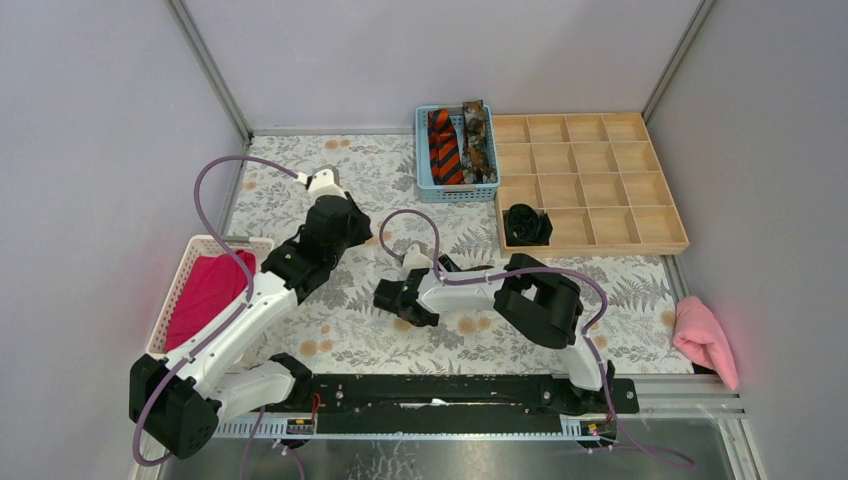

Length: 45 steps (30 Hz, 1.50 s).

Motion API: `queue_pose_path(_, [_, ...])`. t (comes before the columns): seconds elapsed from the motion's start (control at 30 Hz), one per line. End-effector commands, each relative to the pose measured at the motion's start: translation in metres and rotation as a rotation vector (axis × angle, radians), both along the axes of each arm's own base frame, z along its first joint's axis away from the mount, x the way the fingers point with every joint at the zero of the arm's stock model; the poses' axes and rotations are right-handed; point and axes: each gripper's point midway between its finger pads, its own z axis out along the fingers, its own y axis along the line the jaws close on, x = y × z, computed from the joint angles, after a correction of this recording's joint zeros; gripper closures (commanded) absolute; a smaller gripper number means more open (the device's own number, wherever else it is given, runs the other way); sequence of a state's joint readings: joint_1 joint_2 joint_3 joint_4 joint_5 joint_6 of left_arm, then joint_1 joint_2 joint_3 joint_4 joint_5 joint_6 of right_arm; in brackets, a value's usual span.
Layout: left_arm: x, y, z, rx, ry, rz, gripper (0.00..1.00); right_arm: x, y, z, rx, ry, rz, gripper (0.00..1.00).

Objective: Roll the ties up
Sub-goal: Roll the tie at the center of the board.

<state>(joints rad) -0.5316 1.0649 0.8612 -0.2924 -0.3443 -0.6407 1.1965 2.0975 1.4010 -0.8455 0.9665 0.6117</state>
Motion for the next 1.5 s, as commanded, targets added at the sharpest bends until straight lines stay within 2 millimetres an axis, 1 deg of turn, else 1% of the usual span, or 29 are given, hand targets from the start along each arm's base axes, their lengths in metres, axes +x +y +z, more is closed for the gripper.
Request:
queue_pose_path(0.0, [0.004, 0.004, 0.005, 0.021, -0.015, 0.015, 0.76, 0.003, -0.009, -0.017, 0.04, 0.049, -0.04, 0.27])
queue_pose_path(0.07, [0.004, 0.005, 0.005, 0.022, -0.014, 0.02, 0.76, 0.003, -0.012, -0.022, 0.05, 0.066, -0.052, 0.28])
queue_pose_path(0.13, [0.004, 0.006, 0.005, 0.025, -0.013, 0.023, 0.76, 0.0, -0.01, -0.029, 0.081, 0.097, -0.054, 0.32])
queue_pose_path(0.23, [0.005, 0.006, 0.008, 0.024, -0.017, 0.023, 0.76, -0.004, -0.009, -0.036, 0.132, 0.129, -0.067, 0.38])
queue_pose_path(0.33, [0.006, 0.006, 0.01, 0.027, -0.021, 0.022, 0.76, -0.006, -0.012, -0.04, 0.169, 0.145, -0.09, 0.45])
queue_pose_path(0.43, [0.006, 0.005, 0.008, 0.027, -0.019, 0.018, 0.76, -0.005, -0.015, -0.039, 0.203, 0.139, -0.11, 0.52])
queue_pose_path(0.5, [0.007, 0.004, 0.004, 0.025, -0.017, 0.013, 0.78, -0.003, -0.011, -0.035, 0.244, 0.128, -0.11, 0.57])
queue_pose_path(0.57, [0.008, 0.001, 0.0, 0.02, -0.014, 0.002, 0.81, -0.003, -0.006, -0.03, 0.302, 0.122, -0.106, 0.59])
queue_pose_path(0.63, [0.01, -0.005, -0.009, 0.016, 0.002, -0.018, 0.86, -0.003, -0.001, -0.023, 0.375, 0.111, -0.105, 0.6])
queue_pose_path(0.7, [0.012, -0.012, -0.018, 0.007, 0.018, -0.036, 0.92, -0.003, 0.005, -0.017, 0.474, 0.113, -0.101, 0.61])
queue_pose_path(0.77, [0.015, -0.018, -0.026, -0.001, 0.034, -0.056, 0.94, -0.006, 0.009, -0.014, 0.578, 0.129, -0.09, 0.62])
queue_pose_path(0.87, [0.019, -0.023, -0.034, -0.005, 0.044, -0.063, 0.96, -0.007, 0.017, 0.004, 0.726, 0.121, -0.058, 0.63])
queue_pose_path(0.9, [0.019, -0.023, -0.037, -0.005, 0.048, -0.064, 0.96, -0.008, 0.02, 0.004, 0.762, 0.134, -0.047, 0.63])
queue_pose_path(0.93, [0.021, -0.025, -0.04, -0.008, 0.047, -0.065, 0.96, -0.008, 0.024, 0.012, 0.815, 0.141, -0.034, 0.64])
queue_pose_path(0.97, [0.022, -0.027, -0.042, -0.015, 0.045, -0.071, 0.96, -0.009, 0.027, 0.014, 0.85, 0.156, -0.031, 0.64])
queue_pose_path(1.03, [0.024, -0.036, -0.049, -0.032, 0.054, -0.105, 0.97, -0.012, 0.03, 0.019, 0.903, 0.174, -0.028, 0.64])
queue_pose_path(1.13, [0.027, -0.052, -0.063, -0.057, 0.083, -0.161, 1.0, -0.018, 0.033, 0.023, 1.012, 0.21, -0.026, 0.64])
queue_pose_path(1.17, [0.027, -0.054, -0.067, -0.064, 0.088, -0.169, 1.0, -0.017, 0.037, 0.026, 1.063, 0.22, -0.022, 0.64])
queue_pose_path(1.2, [0.026, -0.056, -0.072, -0.063, 0.1, -0.175, 1.0, -0.019, 0.035, 0.025, 1.091, 0.23, -0.031, 0.64])
queue_pose_path(1.3, [0.027, -0.063, -0.078, -0.081, 0.092, -0.199, 1.0, -0.019, 0.038, 0.028, 1.168, 0.248, -0.022, 0.64])
queue_pose_path(1.43, [0.025, -0.074, -0.079, -0.087, 0.078, -0.243, 1.0, -0.023, 0.041, 0.034, 1.33, 0.288, -0.005, 0.64])
queue_pose_path(1.47, [0.025, -0.078, -0.079, -0.088, 0.074, -0.257, 1.0, -0.021, 0.041, 0.036, 1.362, 0.29, -0.008, 0.64])
